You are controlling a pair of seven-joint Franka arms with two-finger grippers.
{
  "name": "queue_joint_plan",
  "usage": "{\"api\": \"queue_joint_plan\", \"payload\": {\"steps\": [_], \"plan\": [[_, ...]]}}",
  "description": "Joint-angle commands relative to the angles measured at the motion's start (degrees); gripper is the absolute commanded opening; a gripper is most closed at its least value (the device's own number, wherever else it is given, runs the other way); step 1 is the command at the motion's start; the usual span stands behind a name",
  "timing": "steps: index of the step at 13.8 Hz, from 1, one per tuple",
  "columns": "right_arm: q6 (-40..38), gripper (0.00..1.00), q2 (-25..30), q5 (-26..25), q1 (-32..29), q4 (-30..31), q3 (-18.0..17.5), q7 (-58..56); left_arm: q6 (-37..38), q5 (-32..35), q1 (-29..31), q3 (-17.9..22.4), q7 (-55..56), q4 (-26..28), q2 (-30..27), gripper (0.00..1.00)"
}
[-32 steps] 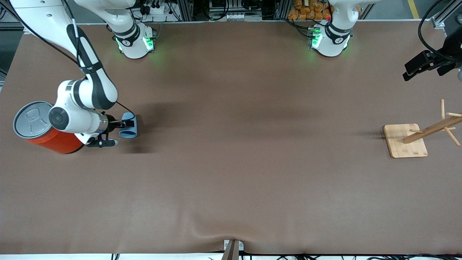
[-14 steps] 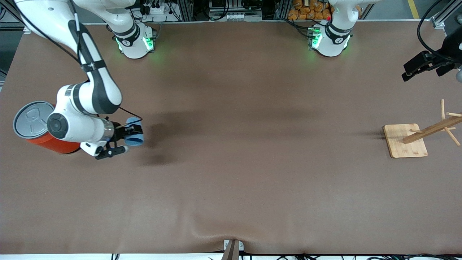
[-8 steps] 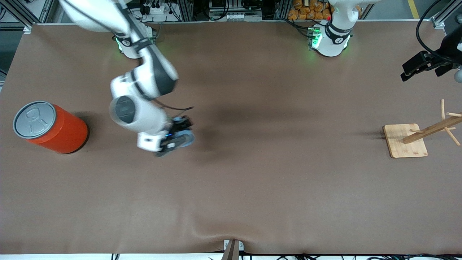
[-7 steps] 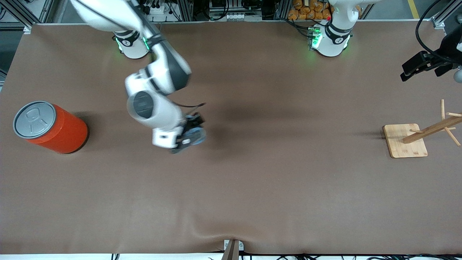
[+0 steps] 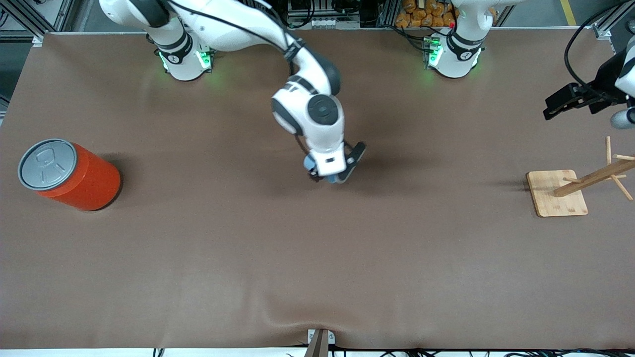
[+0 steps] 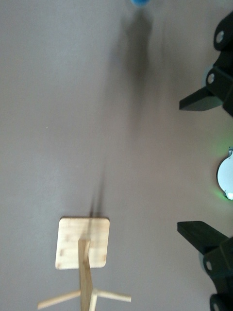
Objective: Flip cup
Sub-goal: 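Lift the cup and carry it toward the table middle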
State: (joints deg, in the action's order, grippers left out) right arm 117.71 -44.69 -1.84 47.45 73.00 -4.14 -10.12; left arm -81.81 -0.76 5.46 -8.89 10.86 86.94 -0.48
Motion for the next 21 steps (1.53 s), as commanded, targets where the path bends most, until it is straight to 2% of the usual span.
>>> {"api": "queue_joint_plan", "payload": {"steps": [1,2,3,7,11,14,15,16,17,21], "plan": [[-1.3,0.00,-5.8,-6.8,5.8,-8.0,1.1,-1.2,0.6,-4.6,1.0,0.5,-0.9,-1.2,1.4,1.00],[-1.5,0.00,-7.4,-10.9,6.9,-9.2,1.0,-1.7,0.5,-5.3,1.1,0.5,-0.9,-1.2,1.4,1.00],[-1.8,0.00,-8.5,-12.6,7.4,-9.8,0.9,-4.1,0.5,-5.3,1.0,0.5,-0.9,-1.1,1.5,1.00],[-1.4,0.00,-9.9,-13.4,8.9,-9.7,1.1,-6.2,0.6,-7.6,1.8,0.5,-0.4,-0.8,2.6,1.00],[0.4,0.00,-11.5,-13.9,9.9,-10.0,1.9,-5.6,0.9,-16.6,6.7,0.5,-0.3,0.6,4.5,1.00],[0.5,0.01,-12.4,-14.2,10.0,-10.0,1.9,-5.6,1.7,-19.3,7.6,0.5,-0.3,1.0,5.6,1.00],[0.3,0.09,-12.3,-14.4,9.9,-9.9,1.9,-6.0,1.7,-19.5,7.6,0.5,-0.3,1.0,5.7,1.00],[0.1,0.22,-12.2,-14.9,9.8,-9.7,1.9,-6.1,1.7,-20.0,7.6,0.5,-0.3,1.0,6.1,1.00],[0.1,0.99,-12.2,-15.2,9.7,-9.6,1.9,-6.1,1.7,-20.9,7.6,0.5,-0.3,1.0,6.4,1.00],[-0.1,1.00,-11.1,-15.0,9.1,-9.5,1.9,-6.4,1.4,-25.6,7.7,0.5,-0.1,2.9,7.8,1.00]]}}
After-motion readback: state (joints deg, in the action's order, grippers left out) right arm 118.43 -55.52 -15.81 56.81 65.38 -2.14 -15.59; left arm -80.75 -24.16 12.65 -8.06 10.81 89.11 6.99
